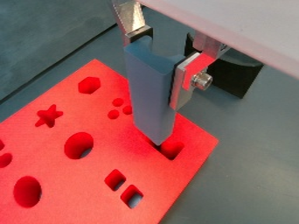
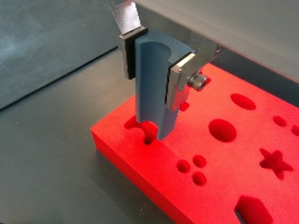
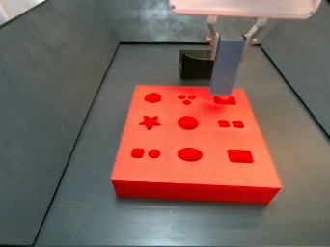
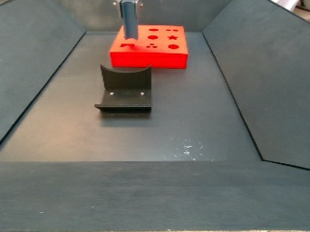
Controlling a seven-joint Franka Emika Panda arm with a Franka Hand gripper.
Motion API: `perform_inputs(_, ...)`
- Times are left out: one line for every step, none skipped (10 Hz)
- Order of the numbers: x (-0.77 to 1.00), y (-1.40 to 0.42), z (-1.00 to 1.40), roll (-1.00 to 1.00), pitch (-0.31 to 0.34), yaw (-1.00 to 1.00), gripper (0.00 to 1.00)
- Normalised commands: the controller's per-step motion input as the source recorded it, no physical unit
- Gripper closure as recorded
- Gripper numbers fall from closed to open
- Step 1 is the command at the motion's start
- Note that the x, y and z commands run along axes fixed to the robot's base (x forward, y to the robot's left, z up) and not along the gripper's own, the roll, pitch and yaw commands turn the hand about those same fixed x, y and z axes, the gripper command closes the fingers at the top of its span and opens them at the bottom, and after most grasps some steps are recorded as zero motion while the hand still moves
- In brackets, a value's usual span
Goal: Pick up the arch object. Move up. Place the arch object on the fixture. Regrasp the arch object. Move to above the board. Insert the arch object.
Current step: Insert the arch object.
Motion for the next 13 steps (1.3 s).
perform_inputs(0.64, 0.00, 0.03, 0.00, 0.037, -0.11, 1.00)
perform_inputs(0.67, 0.13, 0.00, 0.00, 0.041, -0.03, 1.00)
perform_inputs(0.60, 0.12, 0.00, 0.00, 0.044, 0.00, 1.00)
perform_inputs(0.57, 0.14, 0.00, 0.00, 0.043, 0.00, 1.00)
perform_inputs(0.45, 0.08, 0.00, 0.01, 0.090, 0.05, 1.00)
perform_inputs(0.02, 0.00, 0.00, 0.03, 0.040, 0.11, 1.00)
perform_inputs(0.00, 0.00, -0.02, 0.16, 0.024, 0.30, 1.00)
perform_inputs(-0.09, 0.00, 0.00, 0.26, 0.031, 0.37, 1.00)
perform_inputs(-0.05, 0.00, 0.00, 0.31, 0.049, 0.37, 1.00)
perform_inputs(0.00, -0.09, 0.00, 0.22, 0.036, 0.18, 1.00)
perform_inputs(0.00, -0.13, 0.00, 0.18, 0.023, 0.08, 1.00)
perform_inputs(0.00, -0.19, 0.00, 0.16, 0.000, 0.03, 1.00)
perform_inputs(0.00, -0.21, -0.03, 0.16, 0.000, 0.00, 1.00)
